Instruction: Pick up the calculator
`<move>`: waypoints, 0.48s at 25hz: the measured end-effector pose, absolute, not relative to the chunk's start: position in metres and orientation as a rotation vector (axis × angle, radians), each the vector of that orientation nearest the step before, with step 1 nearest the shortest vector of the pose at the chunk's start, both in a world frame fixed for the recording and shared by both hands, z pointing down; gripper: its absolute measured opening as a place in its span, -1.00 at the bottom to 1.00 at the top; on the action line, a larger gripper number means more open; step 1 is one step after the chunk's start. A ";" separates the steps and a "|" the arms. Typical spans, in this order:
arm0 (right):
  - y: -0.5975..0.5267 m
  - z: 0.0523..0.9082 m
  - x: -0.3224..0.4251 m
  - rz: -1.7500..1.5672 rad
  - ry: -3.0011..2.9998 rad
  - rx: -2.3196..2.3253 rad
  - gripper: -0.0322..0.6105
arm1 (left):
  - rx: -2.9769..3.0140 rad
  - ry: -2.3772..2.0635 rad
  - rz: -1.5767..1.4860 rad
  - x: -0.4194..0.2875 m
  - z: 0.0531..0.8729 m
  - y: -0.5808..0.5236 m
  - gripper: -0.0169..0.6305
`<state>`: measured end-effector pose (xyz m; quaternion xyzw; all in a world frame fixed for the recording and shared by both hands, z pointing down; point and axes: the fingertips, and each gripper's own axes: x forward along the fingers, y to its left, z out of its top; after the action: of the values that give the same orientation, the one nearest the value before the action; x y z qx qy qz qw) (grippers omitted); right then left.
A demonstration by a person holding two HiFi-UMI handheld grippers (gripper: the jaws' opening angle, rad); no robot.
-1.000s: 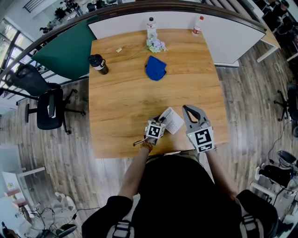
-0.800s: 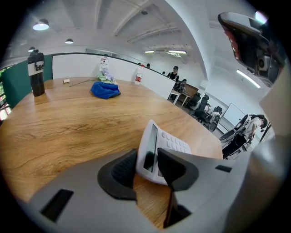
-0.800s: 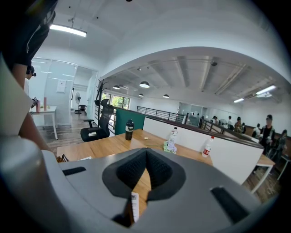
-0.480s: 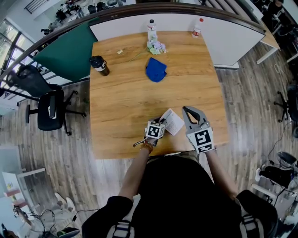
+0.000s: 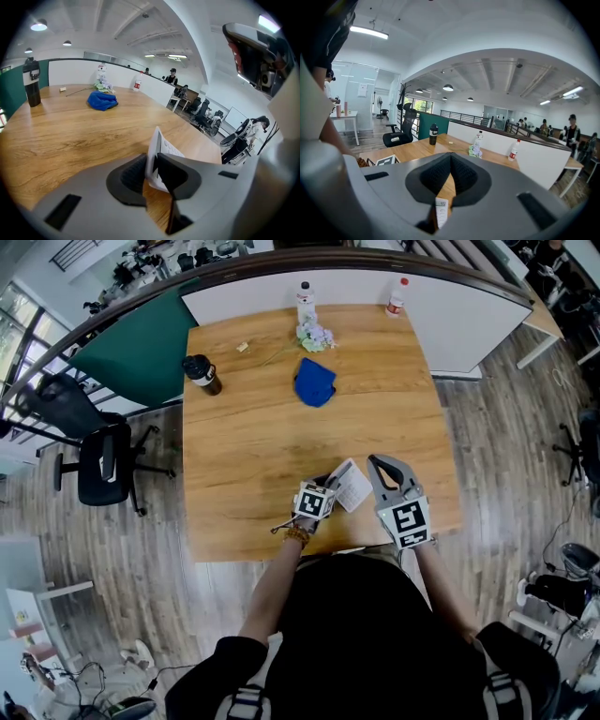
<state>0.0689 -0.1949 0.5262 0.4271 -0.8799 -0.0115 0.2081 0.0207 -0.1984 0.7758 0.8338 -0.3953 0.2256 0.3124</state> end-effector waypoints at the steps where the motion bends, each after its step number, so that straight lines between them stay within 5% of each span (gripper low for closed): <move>1: -0.194 0.526 0.069 -0.030 -2.450 1.190 -0.88 | 2.211 -1.038 0.599 0.022 0.772 -0.198 -0.68; 12: -0.191 0.529 0.076 -0.011 -2.444 1.208 -0.88 | 2.261 -0.998 0.583 0.042 0.743 -0.205 -0.78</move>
<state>0.0756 -0.1911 0.5291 0.4335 -0.8772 -0.0041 0.2064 0.0417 -0.2049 0.7435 0.8503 -0.3752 0.2192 0.2968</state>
